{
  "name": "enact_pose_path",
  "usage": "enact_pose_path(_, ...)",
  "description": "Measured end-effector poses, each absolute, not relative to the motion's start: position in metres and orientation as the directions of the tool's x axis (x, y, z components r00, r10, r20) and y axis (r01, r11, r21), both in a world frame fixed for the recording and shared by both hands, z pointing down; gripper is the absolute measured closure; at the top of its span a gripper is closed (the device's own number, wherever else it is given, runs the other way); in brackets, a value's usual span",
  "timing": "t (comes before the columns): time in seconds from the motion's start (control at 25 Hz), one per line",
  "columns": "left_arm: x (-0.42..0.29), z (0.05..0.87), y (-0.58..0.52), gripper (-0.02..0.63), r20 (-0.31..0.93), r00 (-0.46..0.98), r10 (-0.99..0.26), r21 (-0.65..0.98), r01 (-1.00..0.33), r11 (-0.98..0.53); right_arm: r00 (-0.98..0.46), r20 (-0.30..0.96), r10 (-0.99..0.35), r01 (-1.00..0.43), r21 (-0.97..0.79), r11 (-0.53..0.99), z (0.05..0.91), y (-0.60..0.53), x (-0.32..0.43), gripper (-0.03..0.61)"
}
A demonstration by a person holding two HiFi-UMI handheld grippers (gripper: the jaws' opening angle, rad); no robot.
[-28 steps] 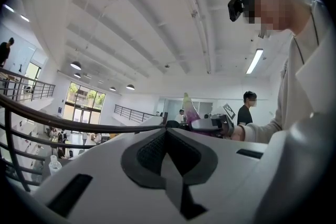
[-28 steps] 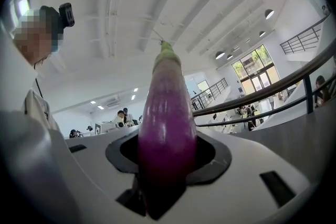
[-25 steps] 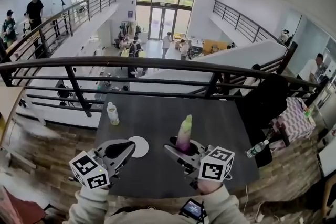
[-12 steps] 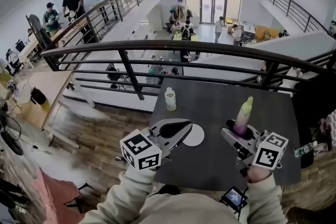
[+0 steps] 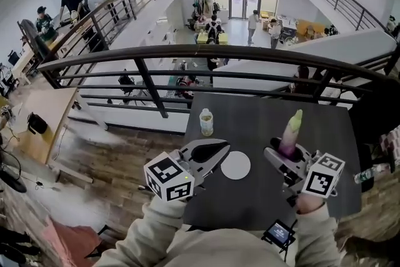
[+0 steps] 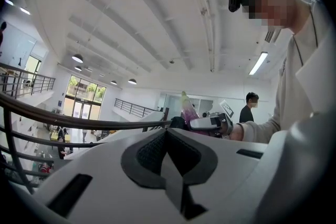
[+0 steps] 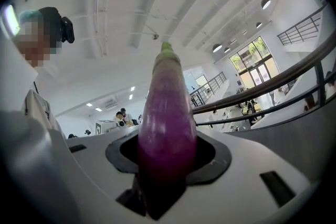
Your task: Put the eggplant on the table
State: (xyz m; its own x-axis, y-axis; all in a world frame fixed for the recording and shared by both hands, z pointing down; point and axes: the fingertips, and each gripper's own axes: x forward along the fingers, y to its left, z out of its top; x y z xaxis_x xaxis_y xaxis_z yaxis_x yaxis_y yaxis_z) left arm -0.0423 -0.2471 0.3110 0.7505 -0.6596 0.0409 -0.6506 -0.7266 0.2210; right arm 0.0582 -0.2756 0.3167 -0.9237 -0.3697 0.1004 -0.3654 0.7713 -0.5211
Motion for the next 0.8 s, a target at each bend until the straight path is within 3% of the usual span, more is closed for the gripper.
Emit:
enact_pose_path(0.4,-0.064,0.346,-0.272,0.609,0.046,0.798,-0.6,0.326,-0.58,-0.747,-0.896,0.2,-0.396,-0.438,-0.533,0.724,0.337,-0.297,0.031,0.377)
enact_pose_path(0.8,-0.059,0.353,-0.294,0.609,0.063,0.786,-0.615,0.322,-0.599,-0.733,-0.907,0.21,-0.366,-0.418,-0.564,0.712,0.346,-0.324,0.037,0.377)
